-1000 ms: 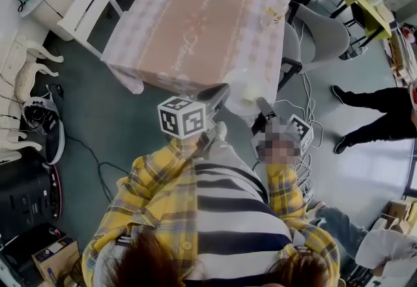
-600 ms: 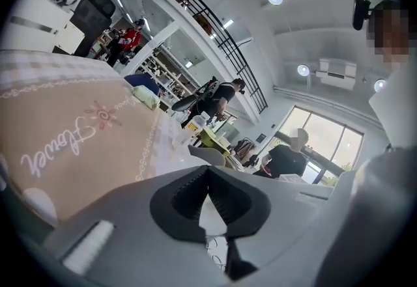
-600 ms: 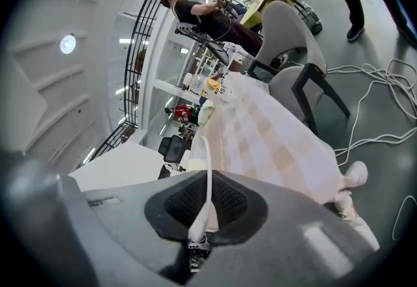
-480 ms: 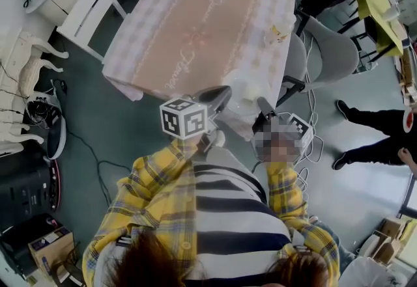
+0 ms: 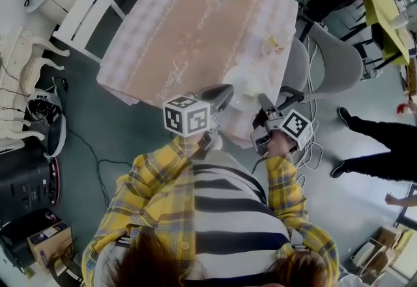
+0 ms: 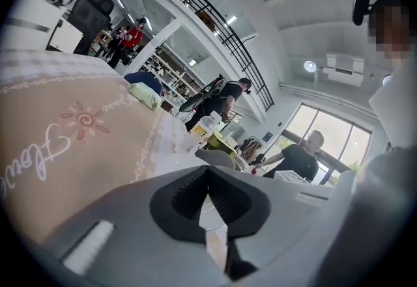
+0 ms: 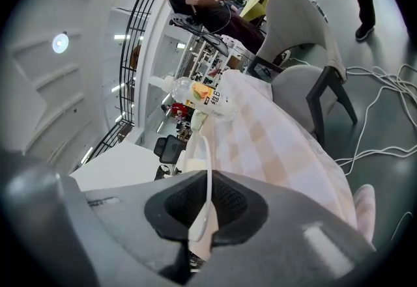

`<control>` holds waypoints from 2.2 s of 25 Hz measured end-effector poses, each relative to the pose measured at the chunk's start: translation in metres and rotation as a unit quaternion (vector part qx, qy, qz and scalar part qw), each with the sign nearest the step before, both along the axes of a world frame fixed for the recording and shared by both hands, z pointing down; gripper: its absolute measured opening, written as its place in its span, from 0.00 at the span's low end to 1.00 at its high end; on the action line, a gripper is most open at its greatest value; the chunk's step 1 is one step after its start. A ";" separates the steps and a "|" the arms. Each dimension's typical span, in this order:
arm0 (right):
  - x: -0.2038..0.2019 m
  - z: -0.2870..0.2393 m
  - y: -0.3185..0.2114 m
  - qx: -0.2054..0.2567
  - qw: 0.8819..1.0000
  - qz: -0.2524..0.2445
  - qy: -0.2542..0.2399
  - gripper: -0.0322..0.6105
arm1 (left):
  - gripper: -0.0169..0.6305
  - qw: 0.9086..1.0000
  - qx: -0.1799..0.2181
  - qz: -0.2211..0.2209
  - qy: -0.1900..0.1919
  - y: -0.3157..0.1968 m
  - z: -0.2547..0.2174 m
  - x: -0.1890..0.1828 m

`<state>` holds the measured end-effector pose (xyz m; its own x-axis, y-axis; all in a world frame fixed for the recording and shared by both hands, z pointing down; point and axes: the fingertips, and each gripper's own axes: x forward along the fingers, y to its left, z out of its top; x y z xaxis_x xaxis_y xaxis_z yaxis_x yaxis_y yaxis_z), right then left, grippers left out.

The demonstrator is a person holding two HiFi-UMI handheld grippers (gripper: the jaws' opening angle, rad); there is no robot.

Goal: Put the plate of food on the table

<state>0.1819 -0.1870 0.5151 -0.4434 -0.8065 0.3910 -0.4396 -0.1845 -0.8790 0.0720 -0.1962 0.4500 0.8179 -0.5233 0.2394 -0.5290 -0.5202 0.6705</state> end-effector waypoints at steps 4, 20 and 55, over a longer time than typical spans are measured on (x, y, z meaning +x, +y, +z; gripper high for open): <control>0.008 0.008 -0.018 -0.004 1.000 0.001 -0.002 0.06 | 0.02 1.000 -0.001 -0.005 0.000 -0.018 0.003 0.008; 0.029 0.040 -0.065 -0.029 0.999 0.016 -0.013 0.07 | 0.02 1.000 -0.015 0.006 -0.025 -0.062 0.022 0.034; 0.039 0.040 -0.069 -0.072 0.996 0.008 0.056 0.15 | 0.02 0.999 -0.027 0.007 -0.021 -0.066 0.032 0.042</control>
<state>0.2206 -0.2559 0.5550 -0.3773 -0.7449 0.5502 -0.5300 -0.3135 -0.7879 0.1142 -0.2624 0.4819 0.8134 -0.4975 0.3013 -0.5507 -0.4918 0.6745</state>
